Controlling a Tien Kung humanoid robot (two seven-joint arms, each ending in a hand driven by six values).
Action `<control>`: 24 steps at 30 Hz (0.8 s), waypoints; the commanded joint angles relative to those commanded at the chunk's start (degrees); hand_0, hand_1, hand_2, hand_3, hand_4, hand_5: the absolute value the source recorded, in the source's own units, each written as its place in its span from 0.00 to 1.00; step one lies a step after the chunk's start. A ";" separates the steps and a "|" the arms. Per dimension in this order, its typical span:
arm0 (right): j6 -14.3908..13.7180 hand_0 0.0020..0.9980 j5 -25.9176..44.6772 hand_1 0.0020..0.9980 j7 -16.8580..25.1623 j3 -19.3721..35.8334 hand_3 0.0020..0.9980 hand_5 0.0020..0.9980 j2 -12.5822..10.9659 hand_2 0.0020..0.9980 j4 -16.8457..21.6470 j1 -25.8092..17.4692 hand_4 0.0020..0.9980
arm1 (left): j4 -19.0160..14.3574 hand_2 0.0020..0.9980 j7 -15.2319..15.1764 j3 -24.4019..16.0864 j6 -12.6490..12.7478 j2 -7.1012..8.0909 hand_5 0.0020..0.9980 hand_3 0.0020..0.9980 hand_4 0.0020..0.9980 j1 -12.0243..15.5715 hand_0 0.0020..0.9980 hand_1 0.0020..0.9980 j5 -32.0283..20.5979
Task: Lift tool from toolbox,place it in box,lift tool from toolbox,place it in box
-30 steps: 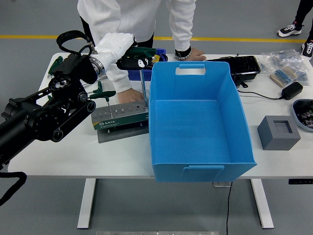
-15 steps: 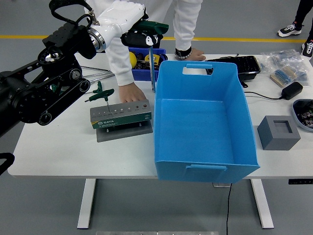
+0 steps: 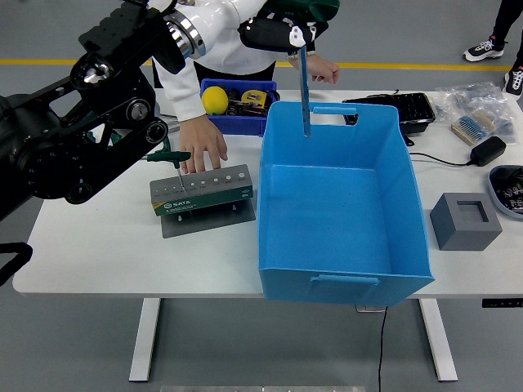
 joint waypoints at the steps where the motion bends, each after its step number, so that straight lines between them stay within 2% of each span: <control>1: -0.02 0.72 -0.10 0.70 -0.04 0.06 0.56 0.71 0.03 0.75 0.00 0.00 0.79 | -0.57 0.01 0.11 1.16 -0.13 -0.61 0.65 0.03 0.67 0.22 0.09 0.00 -0.24; 5: -0.04 0.72 -0.50 0.70 -0.19 0.24 0.56 0.71 -0.01 0.75 0.04 0.07 0.79 | -1.07 0.01 0.16 7.57 -0.68 -3.20 0.65 0.04 0.66 0.63 0.09 0.00 -1.83; 10: -0.09 0.72 -0.30 0.70 -0.08 0.13 0.56 0.71 -0.13 0.75 0.08 0.28 0.79 | 0.88 0.01 -0.47 13.61 -0.54 -6.08 0.65 0.04 0.66 1.01 0.09 0.00 -3.36; 13: -0.14 0.72 -0.20 0.70 0.04 0.11 0.56 0.71 -0.29 0.75 0.10 0.47 0.79 | 2.72 0.01 -1.48 16.38 0.30 -7.51 0.65 0.04 0.66 1.00 0.09 0.00 -4.60; 16: -0.18 0.72 -0.07 0.70 0.18 0.03 0.56 0.71 -0.47 0.75 0.12 0.67 0.79 | 4.12 0.01 -3.41 18.41 1.86 -8.32 0.65 0.04 0.66 0.97 0.09 0.00 -5.77; 17: -0.21 0.73 -0.05 0.70 0.22 0.02 0.56 0.71 -0.50 0.75 0.12 0.69 0.79 | 4.57 0.14 -4.07 18.86 2.17 -8.53 0.64 0.17 0.77 0.98 0.20 0.09 -6.22; 22: -0.30 0.73 -0.56 0.70 0.16 0.33 0.56 0.71 -0.67 0.75 0.14 0.74 0.79 | 7.56 0.14 -6.62 20.39 1.13 -9.47 0.64 0.17 0.77 1.18 0.20 0.09 -9.58; 23: -0.33 0.73 -0.81 0.70 0.09 0.46 0.56 0.71 -0.69 0.75 0.15 0.75 0.79 | 8.56 0.44 -7.14 20.73 0.98 -9.74 0.66 0.54 0.85 1.24 0.38 0.37 -9.96; 24: -0.36 0.73 -1.07 0.70 0.02 0.59 0.56 0.71 -0.69 0.75 0.15 0.76 0.79 | 9.48 0.44 -7.60 21.04 0.96 -9.97 0.66 0.54 0.85 1.31 0.38 0.37 -10.22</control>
